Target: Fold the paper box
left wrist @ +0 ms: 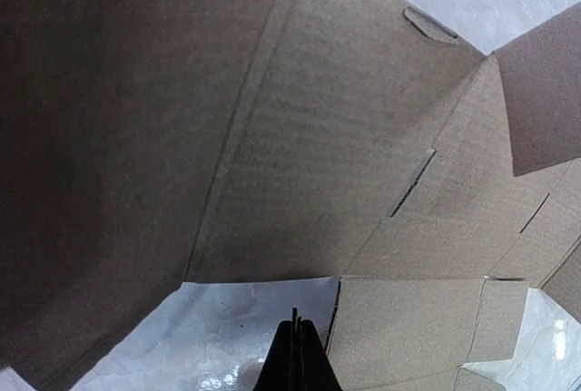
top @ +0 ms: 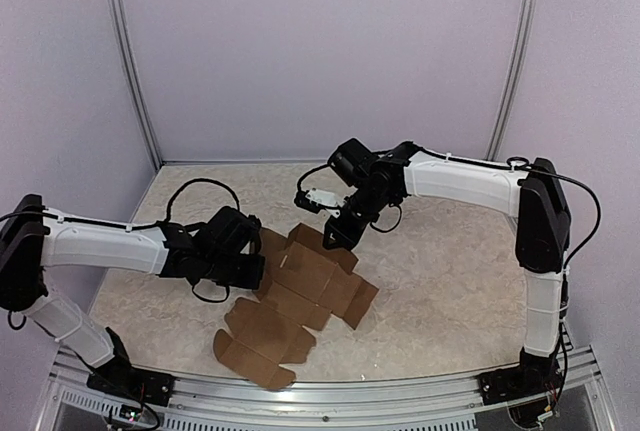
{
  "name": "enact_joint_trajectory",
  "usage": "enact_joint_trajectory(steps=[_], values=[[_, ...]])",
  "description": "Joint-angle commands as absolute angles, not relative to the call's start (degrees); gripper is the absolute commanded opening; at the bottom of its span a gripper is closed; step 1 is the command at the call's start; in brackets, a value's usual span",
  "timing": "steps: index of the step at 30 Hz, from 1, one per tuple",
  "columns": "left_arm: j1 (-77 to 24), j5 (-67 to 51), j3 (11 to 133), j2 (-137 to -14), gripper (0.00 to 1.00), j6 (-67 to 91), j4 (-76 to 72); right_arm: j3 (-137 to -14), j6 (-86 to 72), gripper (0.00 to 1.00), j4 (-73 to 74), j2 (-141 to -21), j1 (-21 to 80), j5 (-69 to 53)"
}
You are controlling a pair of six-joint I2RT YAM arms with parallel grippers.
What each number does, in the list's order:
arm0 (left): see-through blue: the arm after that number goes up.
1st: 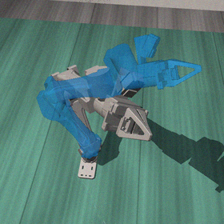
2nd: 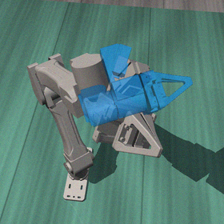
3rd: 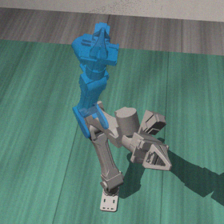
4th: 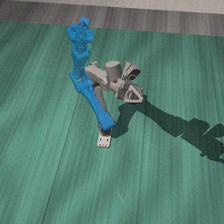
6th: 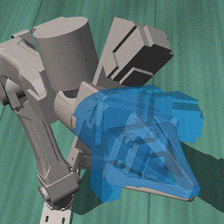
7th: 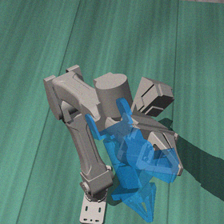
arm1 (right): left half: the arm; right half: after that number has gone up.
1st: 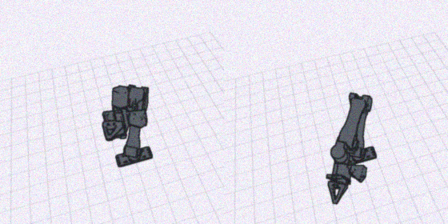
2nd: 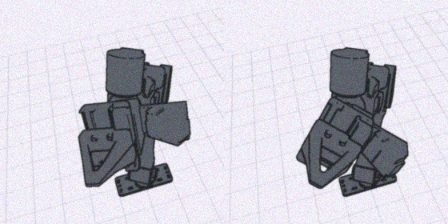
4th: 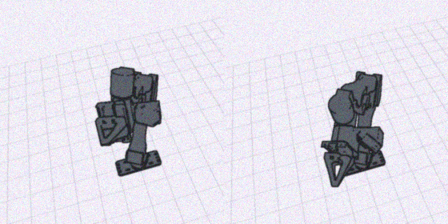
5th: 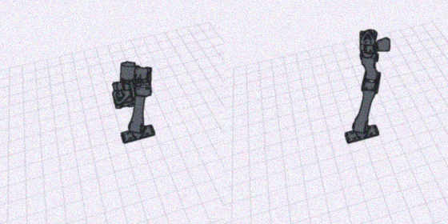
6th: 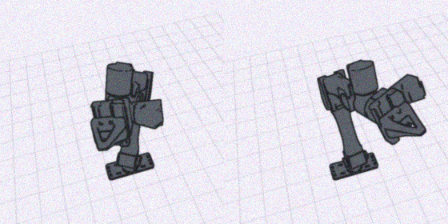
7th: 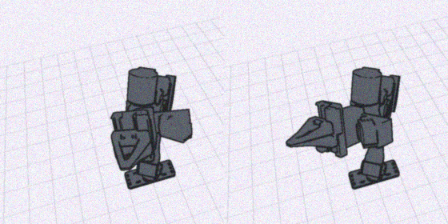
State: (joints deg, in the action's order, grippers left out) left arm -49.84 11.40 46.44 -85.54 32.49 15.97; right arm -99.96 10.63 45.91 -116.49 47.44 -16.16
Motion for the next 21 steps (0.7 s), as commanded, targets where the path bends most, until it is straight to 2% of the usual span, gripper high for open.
enact_joint_trajectory(steps=[1, 21], values=[[-50.54, 9.65, 47.84, -86.22, 0.01, 31.88, 17.48, -98.91, 9.78, 0.00, 44.02, -117.27, 46.87, -15.37], [-55.44, 7.20, 47.82, -92.01, 0.00, 34.40, 14.31, -96.52, 8.88, 0.00, 41.24, -116.59, 46.76, -12.66]])
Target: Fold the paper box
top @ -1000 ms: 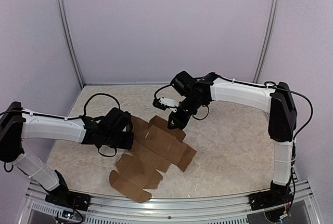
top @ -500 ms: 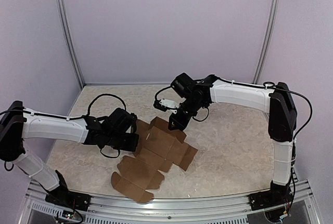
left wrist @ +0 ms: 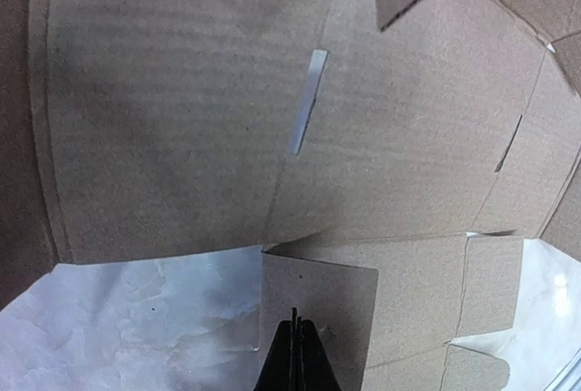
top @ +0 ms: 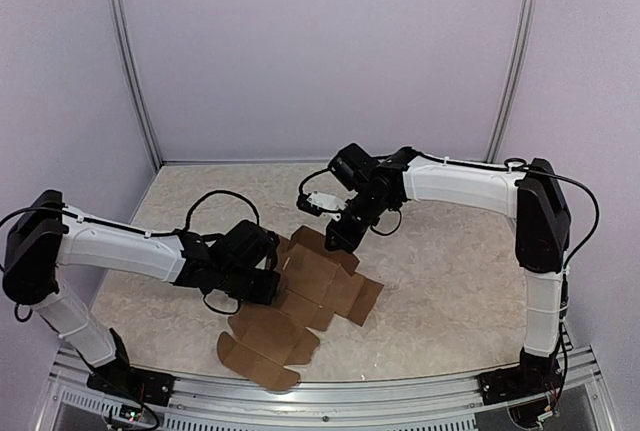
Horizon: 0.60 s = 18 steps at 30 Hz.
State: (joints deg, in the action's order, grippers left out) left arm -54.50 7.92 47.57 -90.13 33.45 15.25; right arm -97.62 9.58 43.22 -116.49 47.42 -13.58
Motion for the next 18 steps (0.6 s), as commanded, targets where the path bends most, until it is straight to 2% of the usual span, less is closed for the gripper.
enact_joint_trajectory(steps=[1, 18], values=[[-55.50, 7.19, 47.84, -92.37, 0.00, 34.45, 14.17, -96.32, 8.81, 0.00, 41.18, -116.50, 46.82, -12.61], [-56.91, 7.01, 47.47, -98.92, 0.00, 35.87, 8.35, -91.52, 8.29, 0.00, 39.46, -113.43, 46.82, -10.42]])
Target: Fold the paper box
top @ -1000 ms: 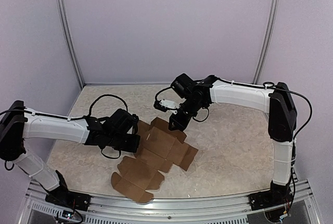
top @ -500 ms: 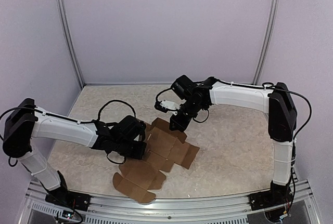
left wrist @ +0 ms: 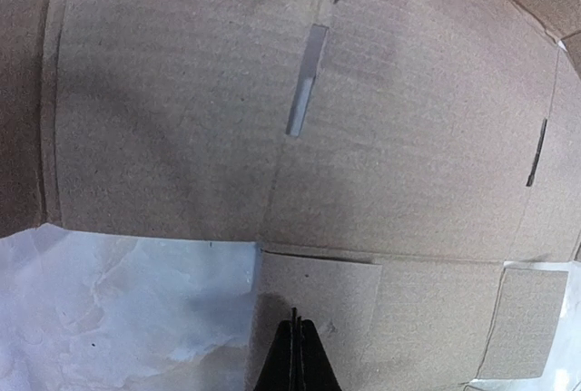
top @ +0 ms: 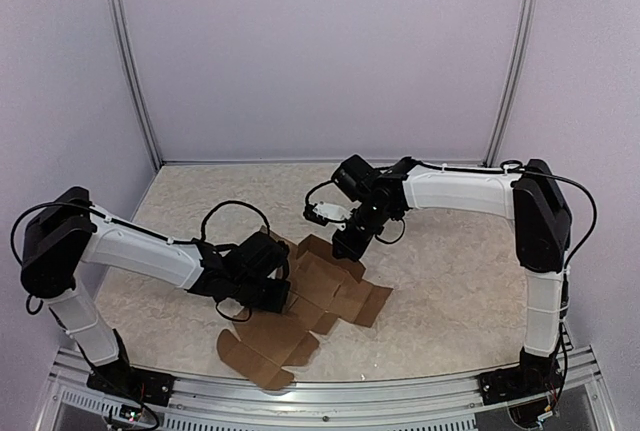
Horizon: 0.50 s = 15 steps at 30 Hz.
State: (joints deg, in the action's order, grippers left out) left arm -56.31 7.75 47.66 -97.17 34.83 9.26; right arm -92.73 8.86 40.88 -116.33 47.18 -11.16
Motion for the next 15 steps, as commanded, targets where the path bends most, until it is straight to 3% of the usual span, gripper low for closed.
enact_joint_trajectory(steps=[1, 15], values=[[-56.98, 7.15, 47.64, -98.59, 0.00, 35.74, 8.46, -91.49, 8.39, 0.00, 39.51, -113.19, 46.78, -10.19], [-56.02, 12.12, 51.83, -83.37, 0.00, 31.64, 16.96, -91.07, 16.76, 0.00, 40.58, -108.61, 47.68, 1.12]])
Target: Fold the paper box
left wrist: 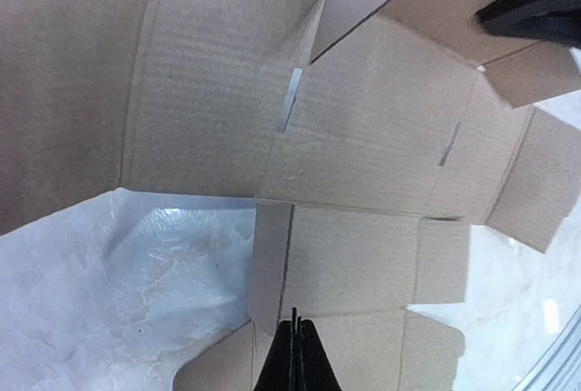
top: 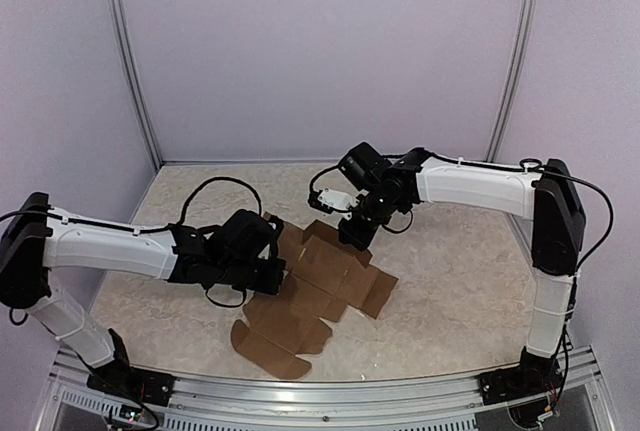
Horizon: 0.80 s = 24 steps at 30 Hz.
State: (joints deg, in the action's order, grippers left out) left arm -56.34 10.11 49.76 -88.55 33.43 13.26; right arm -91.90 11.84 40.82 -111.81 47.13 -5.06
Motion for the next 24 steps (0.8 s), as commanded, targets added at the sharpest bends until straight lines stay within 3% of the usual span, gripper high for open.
enact_joint_trajectory(steps=[1, 11, 19, 24], values=[[-55.68, 11.89, 51.92, -82.30, 0.00, 31.45, 17.14, -90.67, 17.93, 0.00, 40.16, -108.10, 47.87, 1.96], [-50.09, 7.09, 51.49, -67.41, 0.04, 27.77, 20.05, -87.00, 29.24, 0.00, 32.37, -102.86, 52.04, 13.21], [-40.26, 3.63, 44.16, -56.80, 0.27, 25.48, 16.14, -81.00, 37.63, 0.00, 23.51, -99.62, 56.65, 20.64], [-32.63, -3.89, 38.11, -55.33, 0.36, 26.21, 8.61, -76.60, 41.30, 0.00, 18.39, -98.01, 58.65, 22.83]])
